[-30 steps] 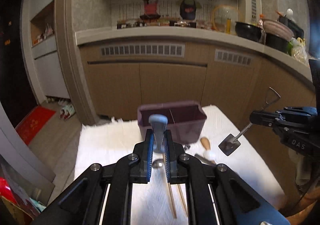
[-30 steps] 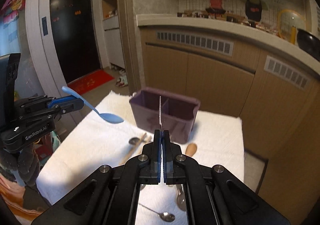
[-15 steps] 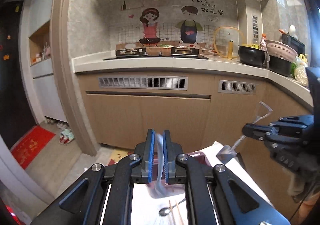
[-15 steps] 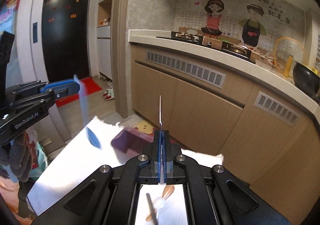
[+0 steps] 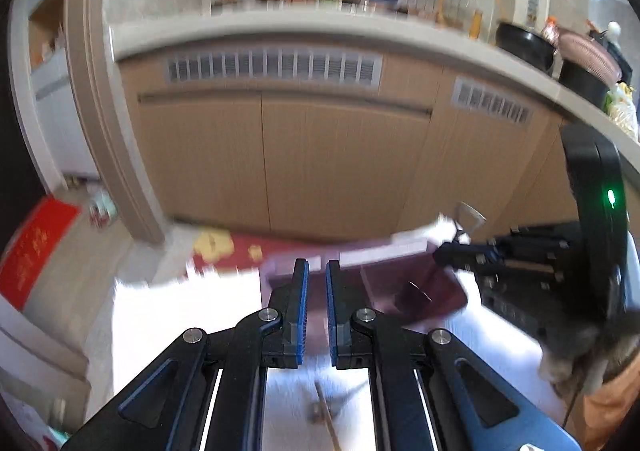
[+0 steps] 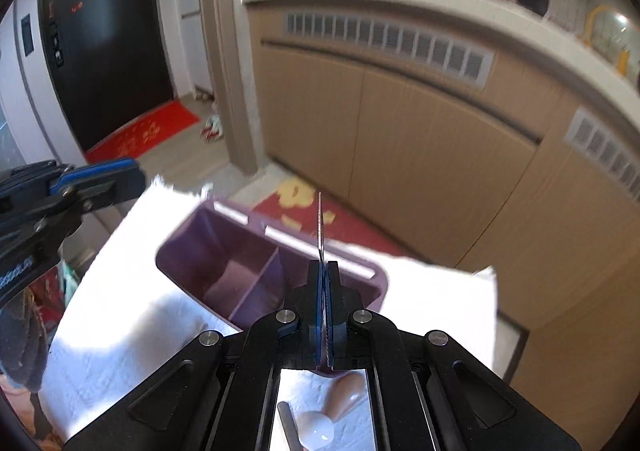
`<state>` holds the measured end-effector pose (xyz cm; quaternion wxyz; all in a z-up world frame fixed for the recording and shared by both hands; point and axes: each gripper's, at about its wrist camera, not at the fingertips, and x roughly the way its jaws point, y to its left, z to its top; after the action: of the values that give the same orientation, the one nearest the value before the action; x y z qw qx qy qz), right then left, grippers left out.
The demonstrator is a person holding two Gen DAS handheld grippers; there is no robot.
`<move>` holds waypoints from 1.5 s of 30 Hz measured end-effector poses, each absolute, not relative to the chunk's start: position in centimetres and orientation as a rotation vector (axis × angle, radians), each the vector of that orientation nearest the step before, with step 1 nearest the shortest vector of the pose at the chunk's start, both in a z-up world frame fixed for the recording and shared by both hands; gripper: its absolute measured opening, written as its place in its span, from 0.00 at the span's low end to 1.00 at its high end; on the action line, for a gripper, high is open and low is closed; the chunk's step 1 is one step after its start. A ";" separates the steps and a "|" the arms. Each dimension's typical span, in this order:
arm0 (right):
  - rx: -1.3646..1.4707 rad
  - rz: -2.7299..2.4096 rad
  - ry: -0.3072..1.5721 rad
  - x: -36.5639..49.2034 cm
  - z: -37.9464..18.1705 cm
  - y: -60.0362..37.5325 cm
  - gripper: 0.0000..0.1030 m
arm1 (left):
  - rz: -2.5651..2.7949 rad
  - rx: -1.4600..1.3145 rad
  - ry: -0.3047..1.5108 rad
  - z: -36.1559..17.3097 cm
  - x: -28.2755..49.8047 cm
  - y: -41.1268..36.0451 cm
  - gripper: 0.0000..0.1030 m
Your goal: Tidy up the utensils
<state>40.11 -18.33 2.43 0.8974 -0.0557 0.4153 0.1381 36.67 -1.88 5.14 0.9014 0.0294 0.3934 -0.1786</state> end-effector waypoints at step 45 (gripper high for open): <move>-0.088 0.390 1.078 17.6 -7.6 -20.0 0.58 | -0.482 0.088 1.349 -9.9 16.6 -2.4 0.16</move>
<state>17.56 -20.04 -7.58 0.8393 -0.0416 0.5099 0.1842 16.60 -2.42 -9.88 0.7535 0.0403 0.6179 -0.2209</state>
